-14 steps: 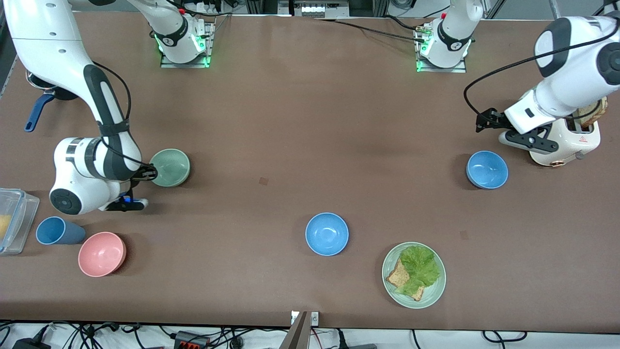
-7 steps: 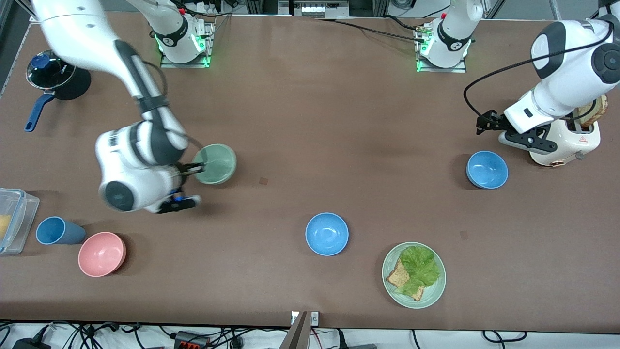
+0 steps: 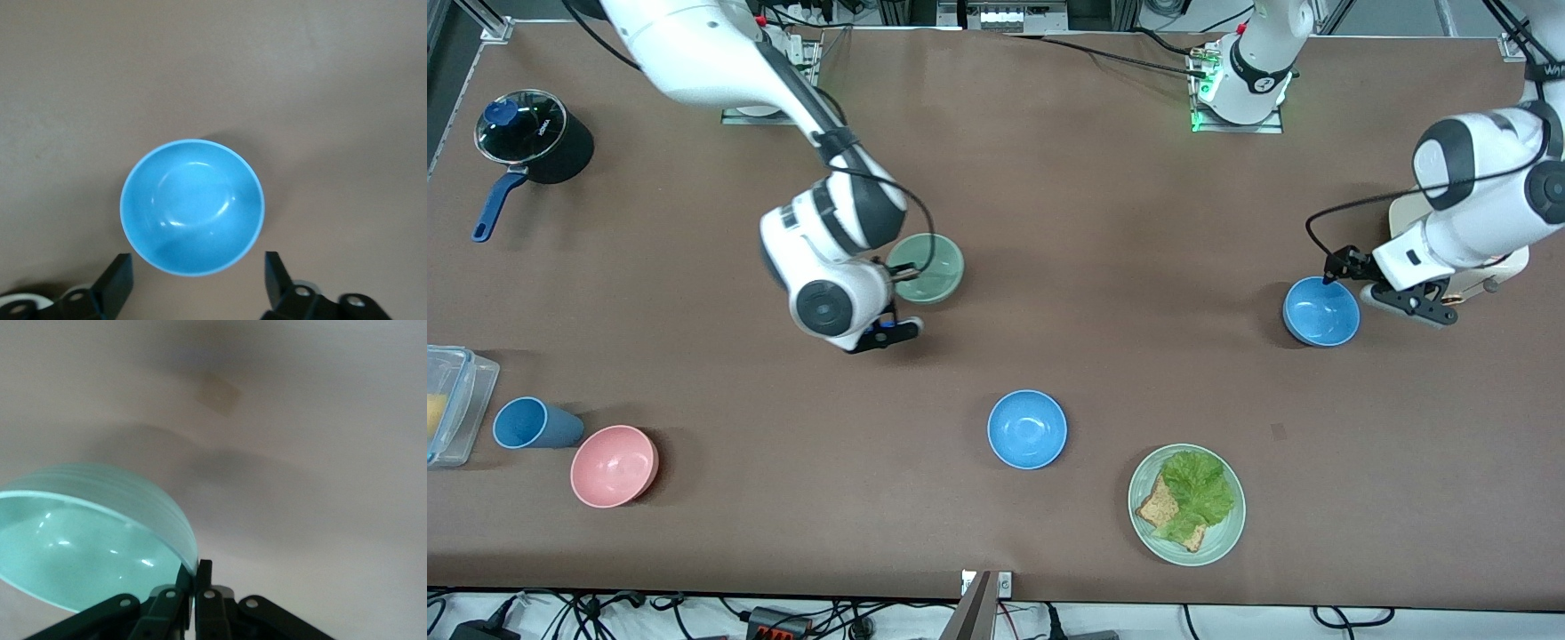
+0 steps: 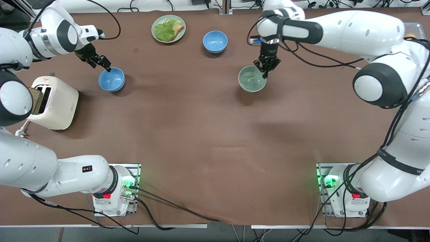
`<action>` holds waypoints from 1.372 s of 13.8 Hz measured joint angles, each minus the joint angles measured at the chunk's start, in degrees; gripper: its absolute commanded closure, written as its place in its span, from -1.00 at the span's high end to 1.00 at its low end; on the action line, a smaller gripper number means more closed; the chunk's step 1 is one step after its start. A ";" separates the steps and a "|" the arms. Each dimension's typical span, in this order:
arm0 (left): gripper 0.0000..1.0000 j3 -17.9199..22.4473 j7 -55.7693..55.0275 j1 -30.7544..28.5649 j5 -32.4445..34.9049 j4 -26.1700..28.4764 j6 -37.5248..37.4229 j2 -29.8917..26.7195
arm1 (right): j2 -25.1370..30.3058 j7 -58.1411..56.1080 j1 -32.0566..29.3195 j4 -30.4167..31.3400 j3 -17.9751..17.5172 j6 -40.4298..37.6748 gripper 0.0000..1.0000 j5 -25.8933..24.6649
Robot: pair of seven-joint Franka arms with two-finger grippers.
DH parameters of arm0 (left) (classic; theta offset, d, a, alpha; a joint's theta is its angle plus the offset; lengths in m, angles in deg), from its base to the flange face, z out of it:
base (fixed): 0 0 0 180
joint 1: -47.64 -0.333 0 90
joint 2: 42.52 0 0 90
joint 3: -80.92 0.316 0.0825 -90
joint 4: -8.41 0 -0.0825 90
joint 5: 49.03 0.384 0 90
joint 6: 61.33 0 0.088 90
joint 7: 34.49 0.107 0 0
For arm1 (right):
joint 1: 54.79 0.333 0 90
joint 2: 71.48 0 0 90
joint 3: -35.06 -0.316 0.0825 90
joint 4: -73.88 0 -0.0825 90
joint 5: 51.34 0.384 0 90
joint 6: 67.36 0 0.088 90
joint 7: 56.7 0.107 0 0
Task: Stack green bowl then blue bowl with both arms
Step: 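Slide the green bowl toward table center while the left gripper grasps the blue bowl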
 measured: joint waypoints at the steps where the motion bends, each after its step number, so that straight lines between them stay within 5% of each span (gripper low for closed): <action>1: 0.51 0.00 0.94 -0.45 0.00 -0.99 0.58 1.55 | -0.96 1.70 1.30 0.01 0.00 1.82 -1.00 0.10; 6: 0.28 0.01 5.79 -2.51 0.00 -2.37 6.00 7.17 | -3.99 5.90 5.44 0.01 0.02 5.65 -1.00 0.13; 7: 0.23 0.01 7.35 -3.03 0.00 -2.46 6.98 8.02 | -4.16 5.96 5.65 0.01 0.04 5.67 -0.87 0.14; 8: 0.19 0.01 8.71 -3.51 0.00 -2.73 7.70 8.94 | -4.25 5.98 5.73 0.01 0.05 5.68 0.33 0.14; 9: 0.16 0.02 9.96 -3.89 0.00 -3.28 8.02 9.81 | -4.28 5.99 5.73 0.00 0.07 5.68 0.99 0.14; 15: -0.06 0.00 12.80 -5.44 0.00 -5.76 9.04 13.66 | -3.41 10.18 5.75 -4.24 0.31 5.05 1.00 0.12; 19: -0.32 0.00 12.86 -5.82 -0.01 -5.79 9.66 14.79 | -0.44 10.45 4.23 -13.55 3.41 -6.40 1.00 -0.54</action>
